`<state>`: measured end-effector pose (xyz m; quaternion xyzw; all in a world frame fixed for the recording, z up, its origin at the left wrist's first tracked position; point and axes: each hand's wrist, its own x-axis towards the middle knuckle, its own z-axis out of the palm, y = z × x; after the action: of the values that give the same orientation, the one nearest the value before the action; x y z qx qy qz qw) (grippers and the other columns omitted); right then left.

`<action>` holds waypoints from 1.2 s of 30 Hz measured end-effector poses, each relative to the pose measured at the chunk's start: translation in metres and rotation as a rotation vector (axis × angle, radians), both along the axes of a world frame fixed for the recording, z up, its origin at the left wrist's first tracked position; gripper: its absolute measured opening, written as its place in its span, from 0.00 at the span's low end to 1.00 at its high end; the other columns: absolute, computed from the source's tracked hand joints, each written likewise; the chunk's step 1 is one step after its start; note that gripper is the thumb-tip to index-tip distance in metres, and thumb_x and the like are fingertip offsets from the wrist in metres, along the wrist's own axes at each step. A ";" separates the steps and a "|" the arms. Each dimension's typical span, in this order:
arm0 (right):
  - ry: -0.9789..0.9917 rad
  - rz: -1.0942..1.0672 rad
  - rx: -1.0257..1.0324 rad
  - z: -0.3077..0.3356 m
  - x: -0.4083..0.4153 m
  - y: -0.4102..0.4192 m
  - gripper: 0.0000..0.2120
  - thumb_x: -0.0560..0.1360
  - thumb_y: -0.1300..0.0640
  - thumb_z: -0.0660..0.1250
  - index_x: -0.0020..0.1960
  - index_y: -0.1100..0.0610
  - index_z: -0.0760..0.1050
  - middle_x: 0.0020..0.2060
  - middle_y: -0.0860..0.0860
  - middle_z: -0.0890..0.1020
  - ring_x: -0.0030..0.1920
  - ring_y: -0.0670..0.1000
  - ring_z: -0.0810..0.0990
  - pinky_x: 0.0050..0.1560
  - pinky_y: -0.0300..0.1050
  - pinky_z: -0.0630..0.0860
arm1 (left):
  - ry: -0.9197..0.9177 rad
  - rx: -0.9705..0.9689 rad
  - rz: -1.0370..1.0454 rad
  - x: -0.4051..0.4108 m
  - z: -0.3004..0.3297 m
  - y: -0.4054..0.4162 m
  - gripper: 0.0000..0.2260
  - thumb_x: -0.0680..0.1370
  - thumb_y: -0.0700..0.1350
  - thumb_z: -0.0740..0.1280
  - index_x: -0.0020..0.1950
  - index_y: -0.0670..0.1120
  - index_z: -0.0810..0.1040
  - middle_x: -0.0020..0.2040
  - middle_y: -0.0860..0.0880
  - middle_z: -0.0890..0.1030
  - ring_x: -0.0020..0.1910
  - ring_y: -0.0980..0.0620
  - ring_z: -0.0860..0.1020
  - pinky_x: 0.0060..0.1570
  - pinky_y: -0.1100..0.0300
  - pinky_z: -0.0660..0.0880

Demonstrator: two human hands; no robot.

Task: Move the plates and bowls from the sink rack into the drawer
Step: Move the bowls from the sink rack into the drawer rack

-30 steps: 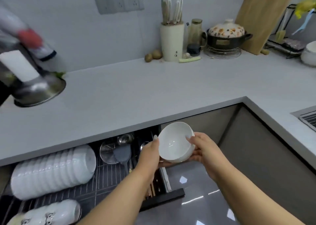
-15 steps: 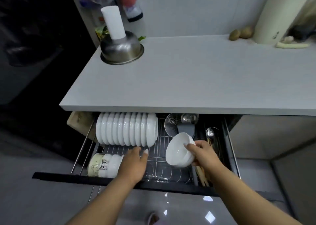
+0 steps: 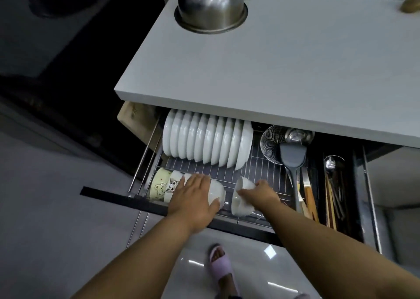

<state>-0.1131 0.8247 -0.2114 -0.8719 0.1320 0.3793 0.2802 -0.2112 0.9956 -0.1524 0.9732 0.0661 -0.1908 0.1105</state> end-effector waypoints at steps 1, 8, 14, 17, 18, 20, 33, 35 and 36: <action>0.009 0.030 -0.025 -0.003 0.000 0.004 0.33 0.68 0.41 0.69 0.65 0.58 0.65 0.55 0.55 0.79 0.54 0.57 0.79 0.52 0.48 0.77 | 0.010 -0.008 -0.001 0.001 -0.001 0.001 0.31 0.80 0.62 0.50 0.78 0.47 0.49 0.78 0.48 0.54 0.77 0.51 0.48 0.76 0.50 0.44; 0.052 0.151 -0.114 -0.025 0.001 0.032 0.37 0.67 0.42 0.71 0.68 0.59 0.63 0.57 0.57 0.78 0.56 0.58 0.78 0.50 0.48 0.78 | -0.010 -0.036 0.002 0.003 -0.005 0.005 0.32 0.78 0.62 0.53 0.78 0.47 0.50 0.77 0.47 0.56 0.76 0.49 0.53 0.75 0.51 0.49; 0.113 0.157 -0.126 -0.044 0.000 0.046 0.42 0.67 0.43 0.71 0.72 0.61 0.58 0.58 0.58 0.78 0.53 0.58 0.80 0.52 0.54 0.80 | -0.047 -0.055 0.007 0.002 -0.007 0.005 0.32 0.78 0.61 0.55 0.77 0.47 0.52 0.76 0.47 0.59 0.75 0.49 0.55 0.74 0.53 0.51; 0.156 0.151 -0.091 -0.050 0.000 0.048 0.40 0.67 0.43 0.73 0.70 0.62 0.60 0.57 0.58 0.78 0.51 0.58 0.81 0.49 0.53 0.81 | -0.061 -0.049 -0.003 0.001 -0.010 0.006 0.31 0.78 0.61 0.55 0.76 0.47 0.54 0.75 0.48 0.60 0.74 0.49 0.57 0.73 0.53 0.53; 0.172 0.166 -0.082 -0.054 0.000 0.048 0.38 0.68 0.44 0.73 0.68 0.62 0.62 0.55 0.58 0.79 0.49 0.57 0.82 0.47 0.52 0.81 | -0.066 -0.049 -0.004 0.001 -0.011 0.006 0.31 0.78 0.61 0.55 0.76 0.47 0.54 0.75 0.48 0.61 0.74 0.49 0.58 0.73 0.53 0.54; 0.184 0.193 -0.062 -0.057 0.001 0.047 0.32 0.68 0.46 0.73 0.64 0.62 0.68 0.50 0.58 0.82 0.45 0.57 0.83 0.43 0.50 0.82 | -0.075 -0.052 -0.003 0.001 -0.012 0.006 0.31 0.78 0.61 0.55 0.76 0.48 0.55 0.75 0.48 0.61 0.73 0.49 0.59 0.72 0.54 0.55; -0.065 0.217 0.116 0.026 -0.004 0.005 0.20 0.76 0.46 0.65 0.63 0.58 0.72 0.52 0.54 0.79 0.45 0.51 0.78 0.44 0.41 0.73 | 0.023 -0.108 0.058 0.004 -0.002 0.002 0.27 0.79 0.61 0.54 0.74 0.50 0.59 0.69 0.49 0.71 0.66 0.48 0.70 0.63 0.54 0.67; -0.108 0.175 0.148 0.042 -0.007 -0.014 0.19 0.76 0.47 0.65 0.62 0.56 0.72 0.44 0.51 0.79 0.36 0.47 0.76 0.38 0.41 0.74 | 0.078 -0.127 0.113 0.008 -0.003 0.000 0.26 0.79 0.61 0.54 0.74 0.51 0.61 0.64 0.49 0.76 0.62 0.47 0.74 0.60 0.55 0.70; -0.134 0.166 0.145 0.049 -0.009 -0.026 0.18 0.77 0.48 0.64 0.63 0.56 0.72 0.42 0.50 0.79 0.34 0.46 0.76 0.36 0.41 0.74 | 0.101 -0.158 0.142 0.011 -0.004 -0.003 0.25 0.79 0.61 0.54 0.74 0.51 0.61 0.61 0.48 0.78 0.60 0.46 0.75 0.58 0.54 0.71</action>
<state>-0.1217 0.7991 -0.1620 -0.8805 0.0126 0.3508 0.3185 -0.2004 0.9927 -0.1559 0.9433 0.1253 -0.2361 0.1968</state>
